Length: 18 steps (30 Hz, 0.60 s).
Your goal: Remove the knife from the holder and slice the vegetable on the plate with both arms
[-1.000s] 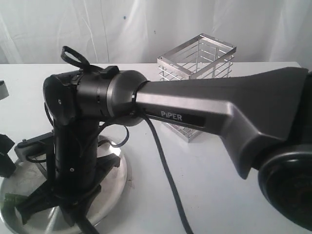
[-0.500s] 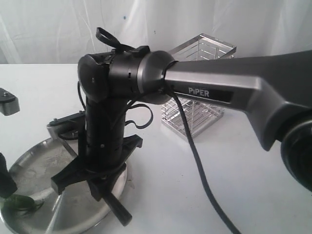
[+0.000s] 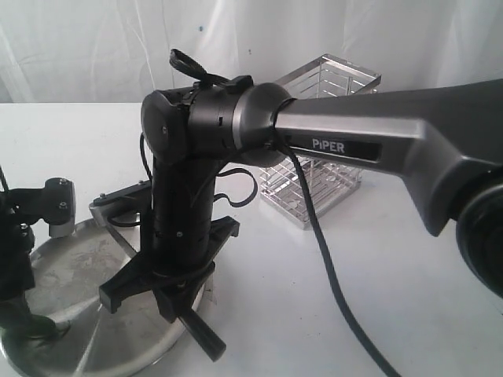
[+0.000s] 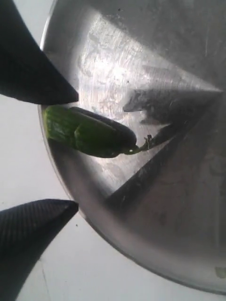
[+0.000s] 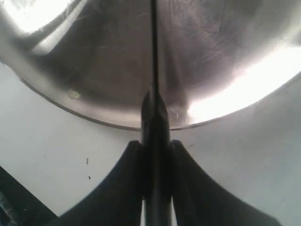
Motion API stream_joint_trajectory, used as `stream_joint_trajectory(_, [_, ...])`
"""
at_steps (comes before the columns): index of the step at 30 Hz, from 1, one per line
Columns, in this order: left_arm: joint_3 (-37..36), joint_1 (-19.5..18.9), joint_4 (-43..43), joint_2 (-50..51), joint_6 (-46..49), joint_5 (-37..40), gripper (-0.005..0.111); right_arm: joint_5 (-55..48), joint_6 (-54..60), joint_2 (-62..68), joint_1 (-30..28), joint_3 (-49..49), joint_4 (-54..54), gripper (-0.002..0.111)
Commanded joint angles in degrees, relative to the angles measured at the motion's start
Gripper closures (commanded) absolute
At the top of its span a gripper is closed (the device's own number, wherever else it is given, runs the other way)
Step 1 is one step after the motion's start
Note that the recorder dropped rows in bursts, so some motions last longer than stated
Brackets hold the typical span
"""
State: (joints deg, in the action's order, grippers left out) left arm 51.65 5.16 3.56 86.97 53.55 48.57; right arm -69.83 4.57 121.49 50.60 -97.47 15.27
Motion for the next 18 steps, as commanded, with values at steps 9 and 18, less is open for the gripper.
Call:
stream_joint_trajectory(9, [-3.05, 0.16, -5.76, 10.03, 1.11, -9.27, 0.040, -0.13, 1.32, -1.09, -2.00, 0.25, 0.00, 0.106])
stream_joint_trajectory(18, [-4.47, 0.16, -3.56, 10.03, -5.88, -13.37, 0.087, -0.13, 1.32, -2.58, -4.66, 0.25, 0.26, 0.106])
